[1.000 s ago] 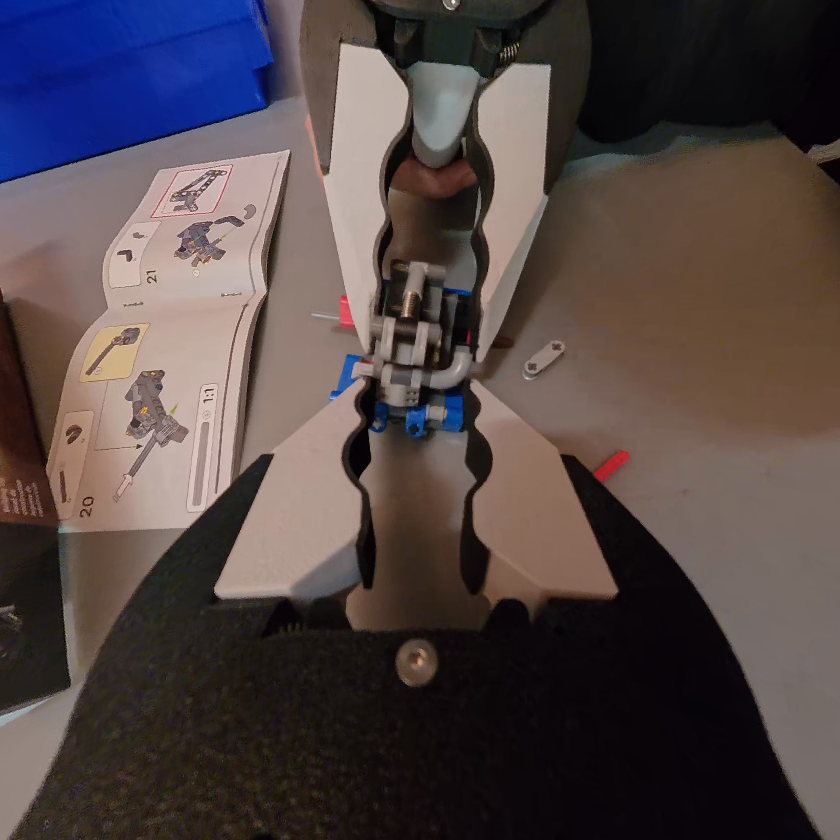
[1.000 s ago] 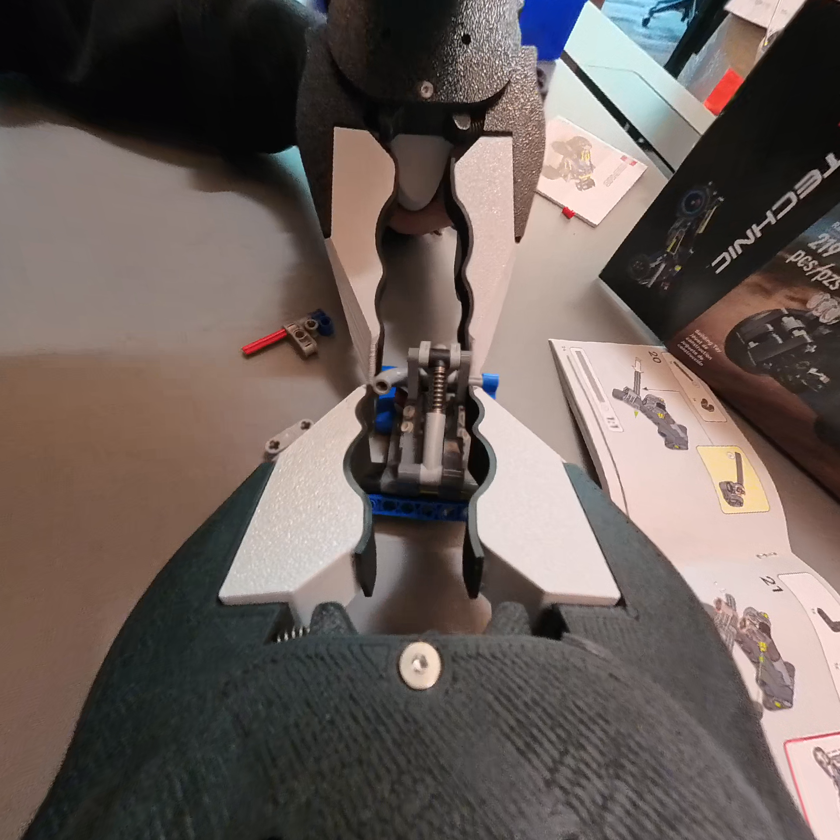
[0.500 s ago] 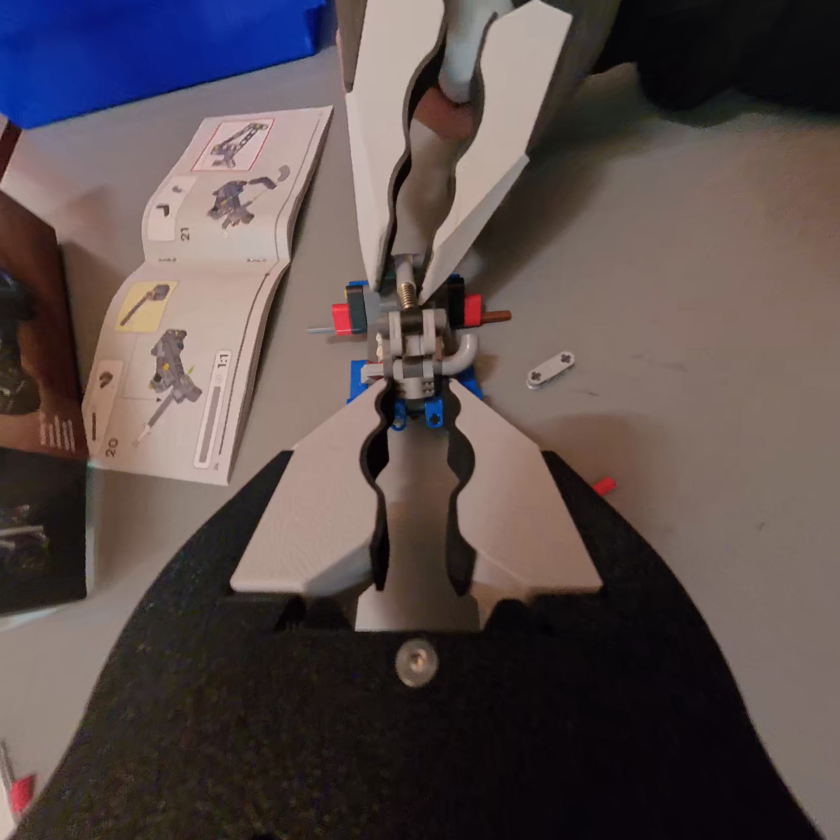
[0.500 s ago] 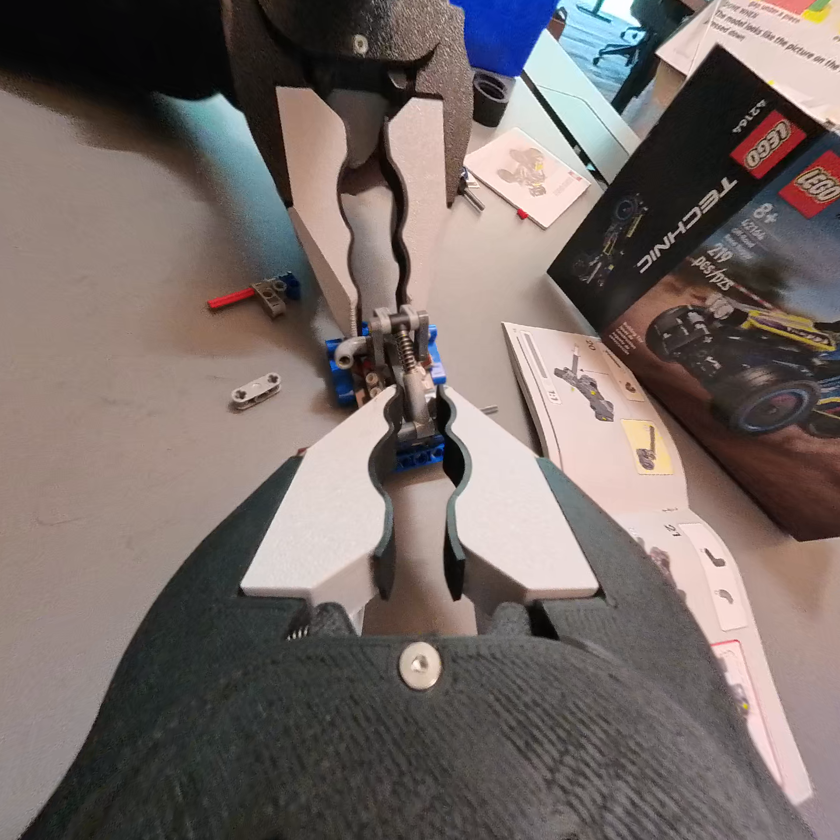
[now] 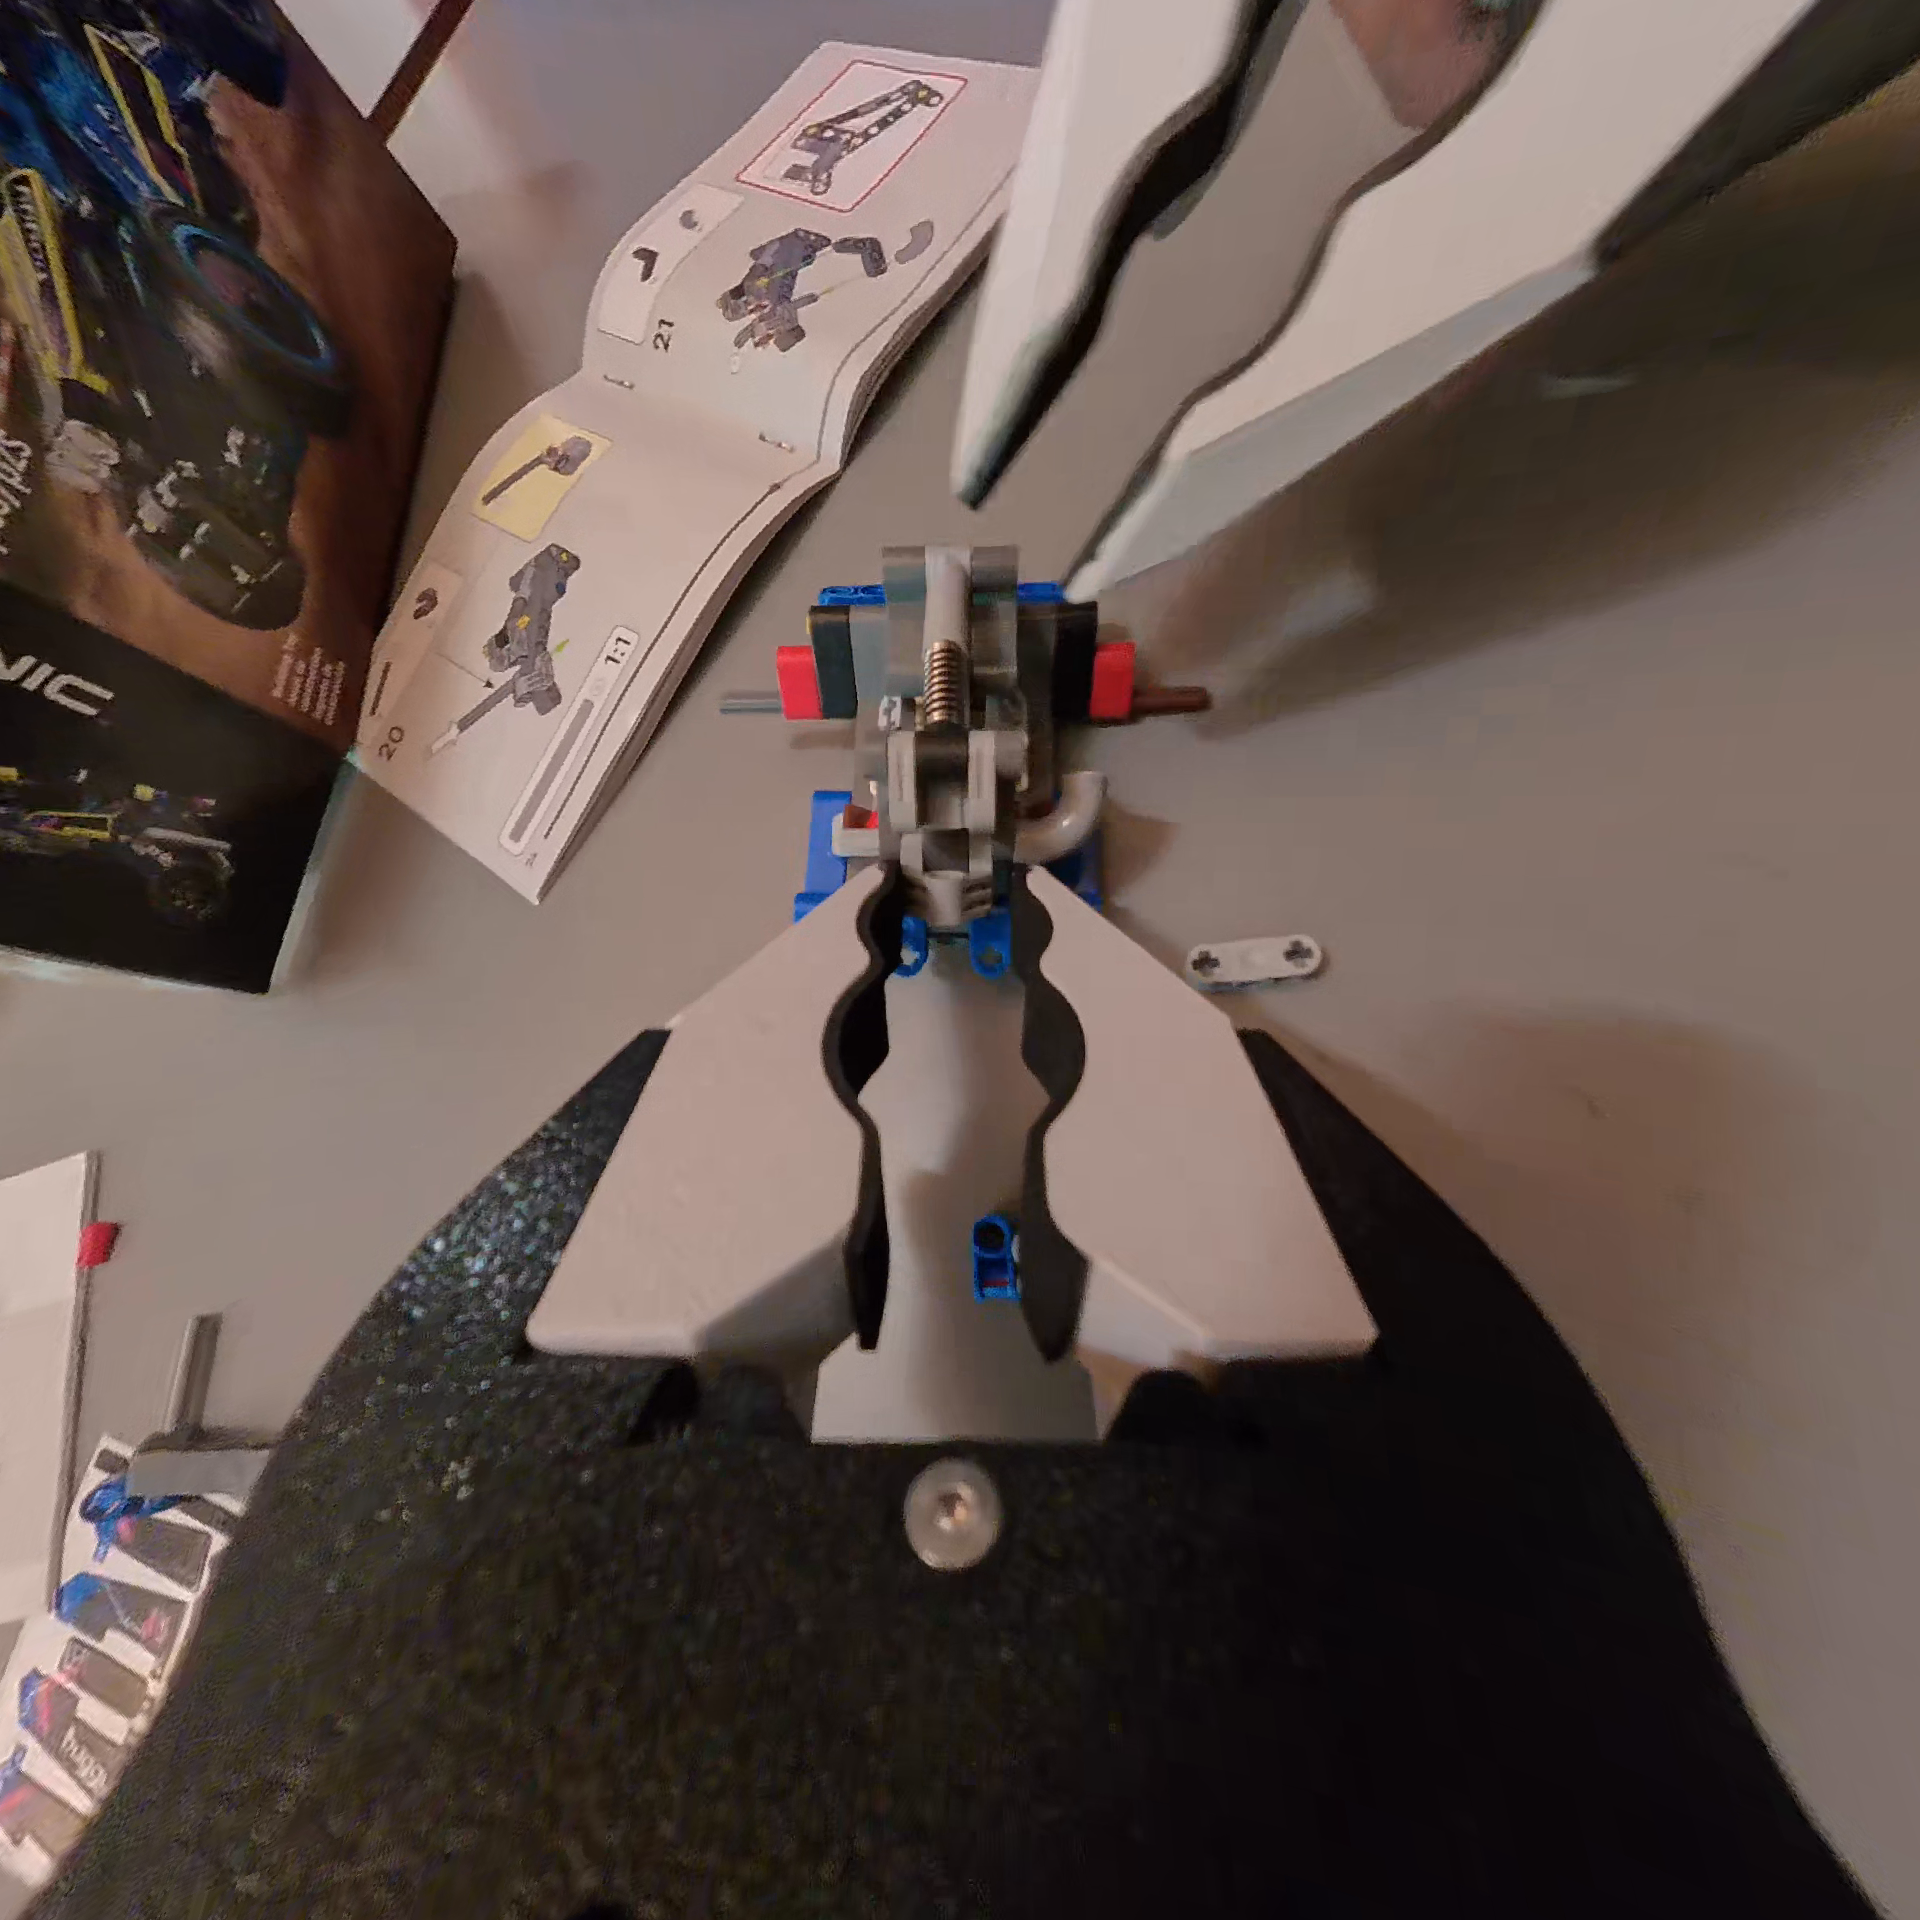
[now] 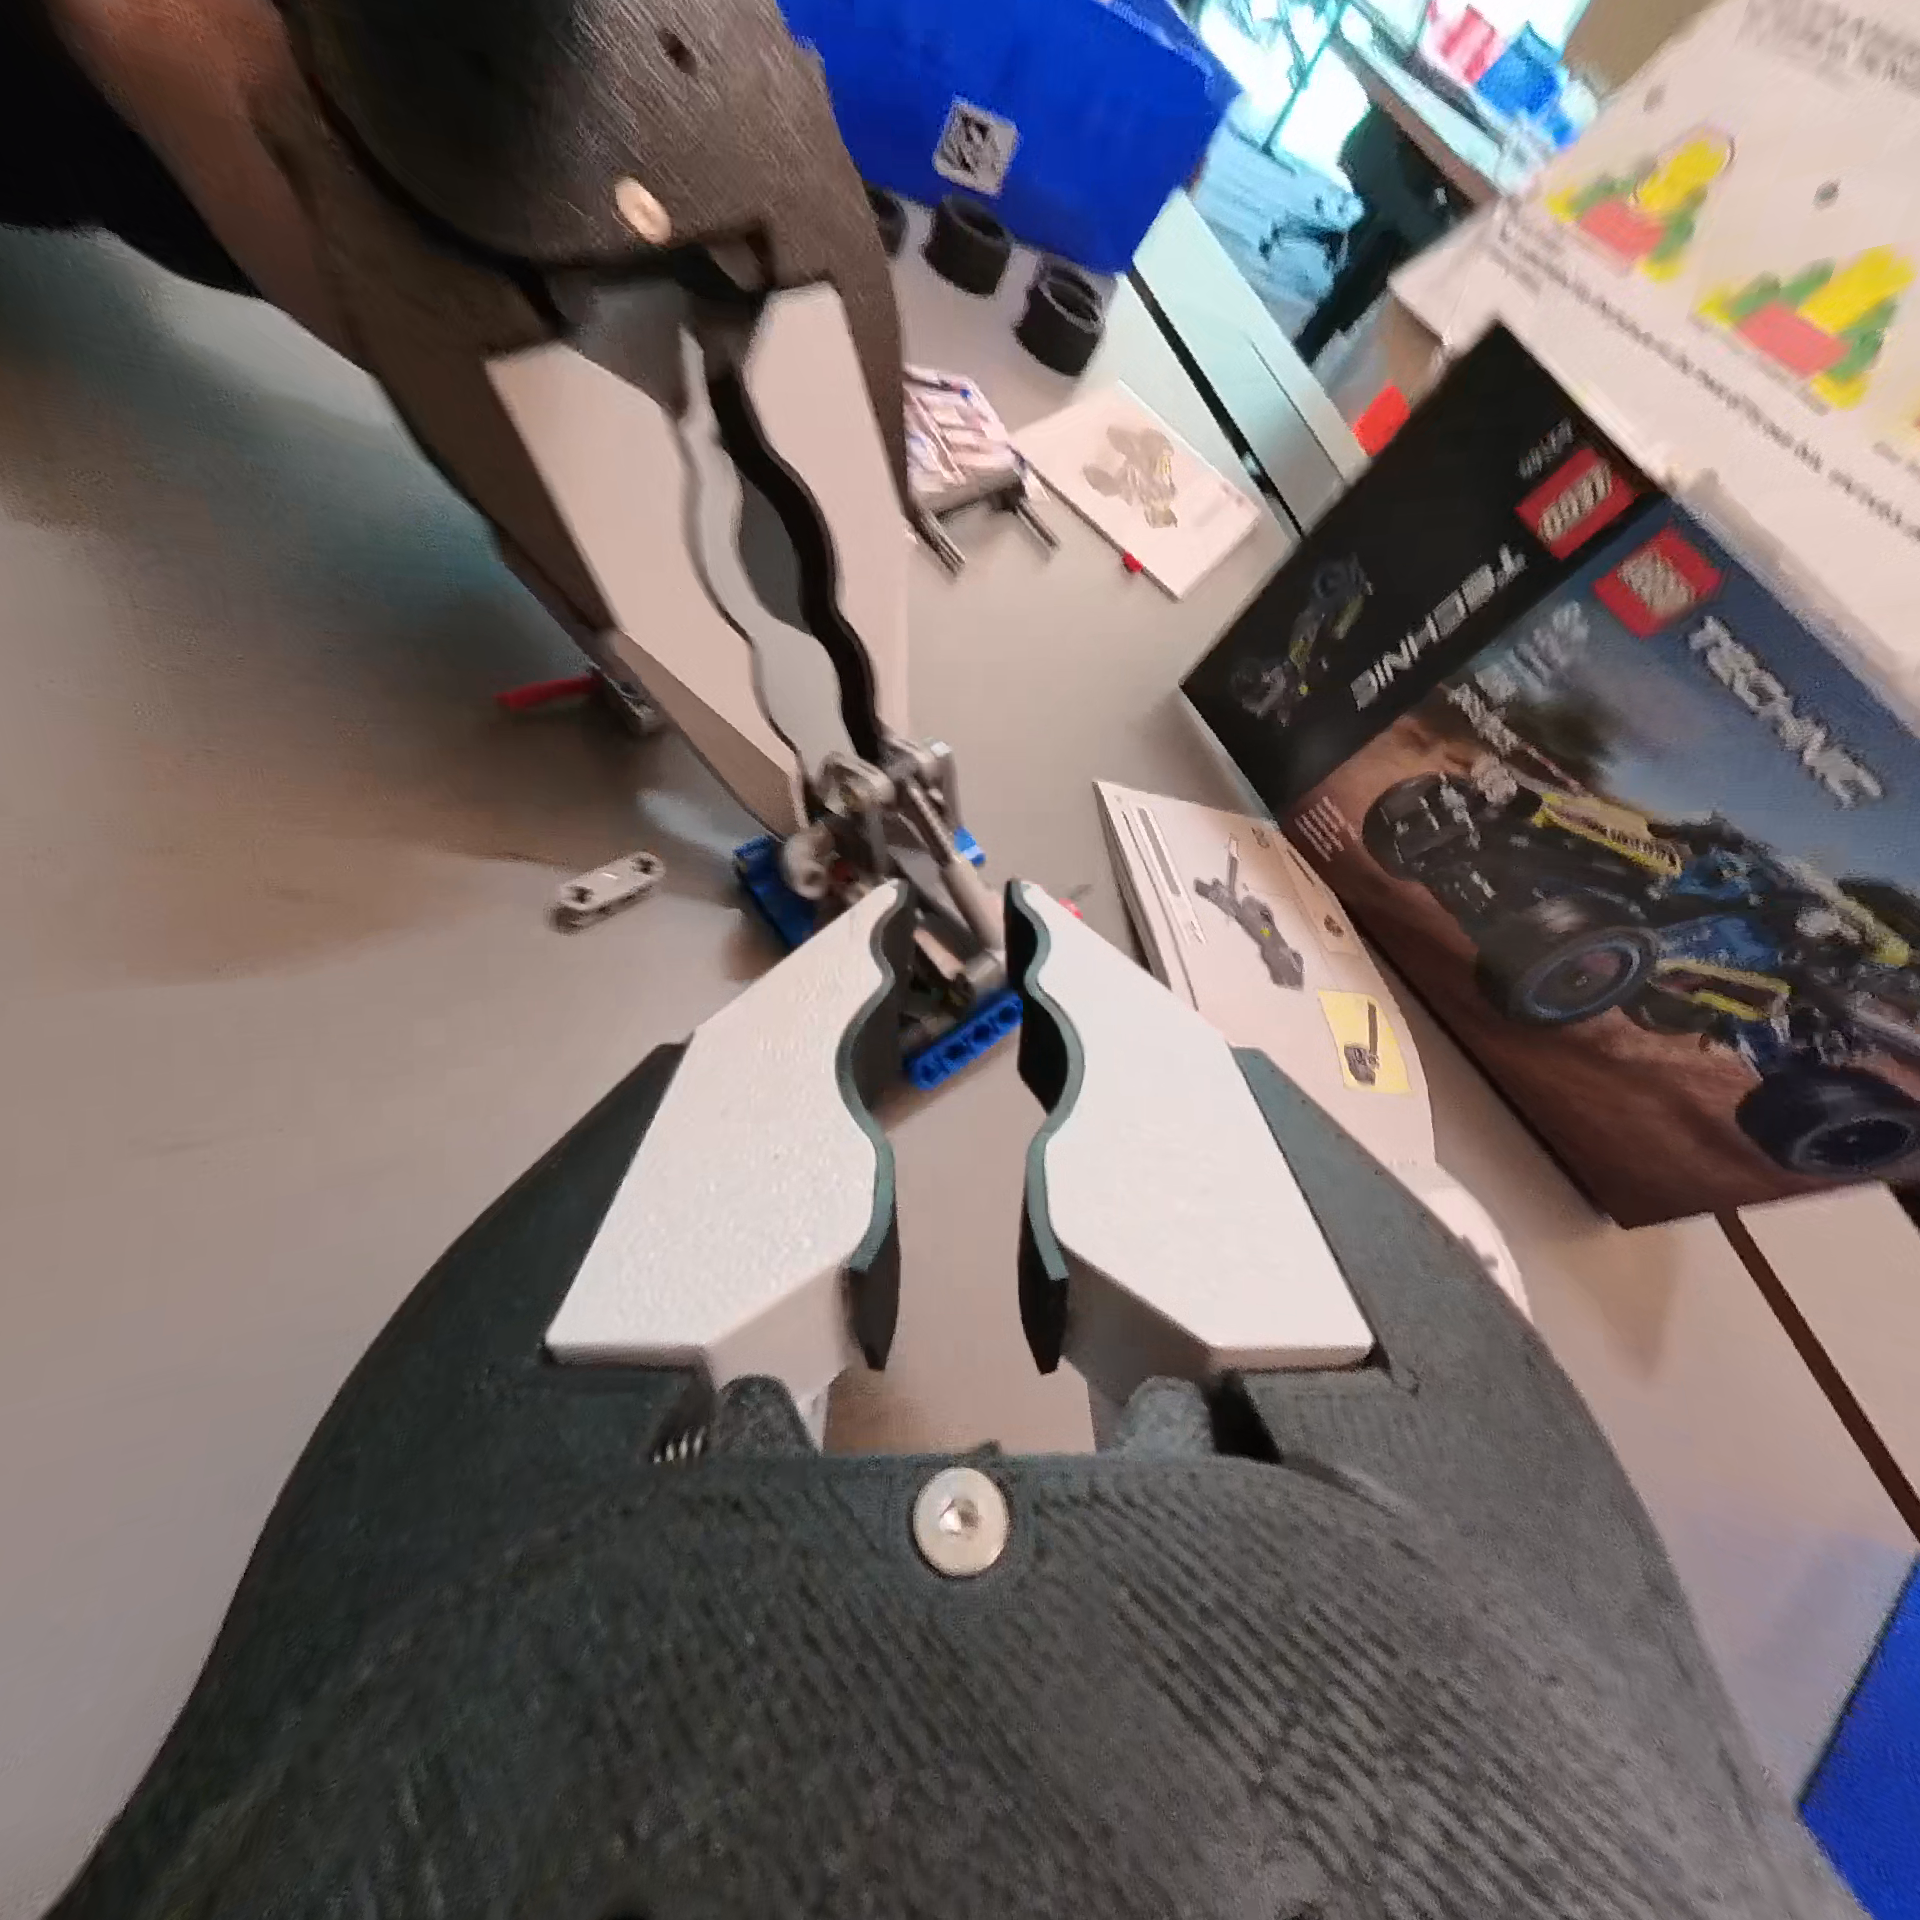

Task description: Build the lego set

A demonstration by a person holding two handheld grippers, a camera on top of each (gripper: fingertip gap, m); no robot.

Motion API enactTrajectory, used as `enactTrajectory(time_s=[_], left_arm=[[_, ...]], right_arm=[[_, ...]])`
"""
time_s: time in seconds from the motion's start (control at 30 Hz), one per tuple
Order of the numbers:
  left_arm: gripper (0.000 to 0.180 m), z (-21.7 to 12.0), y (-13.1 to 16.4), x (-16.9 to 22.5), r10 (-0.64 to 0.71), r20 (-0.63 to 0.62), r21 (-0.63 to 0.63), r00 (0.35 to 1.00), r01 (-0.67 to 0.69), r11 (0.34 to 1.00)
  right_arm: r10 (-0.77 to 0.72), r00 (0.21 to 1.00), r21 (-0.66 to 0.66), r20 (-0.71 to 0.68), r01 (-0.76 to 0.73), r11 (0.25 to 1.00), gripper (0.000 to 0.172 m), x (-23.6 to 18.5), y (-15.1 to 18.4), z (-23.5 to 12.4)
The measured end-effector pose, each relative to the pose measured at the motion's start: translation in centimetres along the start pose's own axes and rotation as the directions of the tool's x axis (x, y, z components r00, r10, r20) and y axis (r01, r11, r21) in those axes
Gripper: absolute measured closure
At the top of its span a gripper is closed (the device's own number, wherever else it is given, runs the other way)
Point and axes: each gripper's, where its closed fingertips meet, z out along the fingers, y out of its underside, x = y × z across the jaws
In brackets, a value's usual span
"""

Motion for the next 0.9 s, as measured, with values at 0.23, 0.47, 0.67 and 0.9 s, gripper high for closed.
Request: enactTrajectory(time_s=[0.23, 0.47, 0.67, 0.9], left_arm=[[0.163, 0.0, 0.0, -0.2, 0.035, 0.020, 0.003, 0.999, -0.035, 0.999], [0.163, 0.0, 0.0, -0.3, 0.081, 0.019, -0.018, 0.997, -0.080, 0.997], [0.163, -0.1, 0.2, -0.5, 0.095, -0.061, -0.115, 0.994, -0.102, 0.988], [0.159, -0.1, -0.1, -0.8, 0.141, -0.097, -0.108, 0.985, -0.152, 0.983]], right_arm=[[-0.122, 0.993, -0.084, -0.005, 0.121, 0.989, 0.164, -2.5, 0.1, 1.3], [-0.119, 0.993, -0.096, 0.011, 0.120, 0.988, 0.167, -2.9, 0.6, 1.7], [0.037, 0.990, 0.009, -0.136, -0.037, 0.999, 0.170, 0.6, 0.3, -0.2], [0.096, 0.966, -0.005, -0.239, -0.100, 0.995, 0.169, 2.7, 2.1, -0.9]])
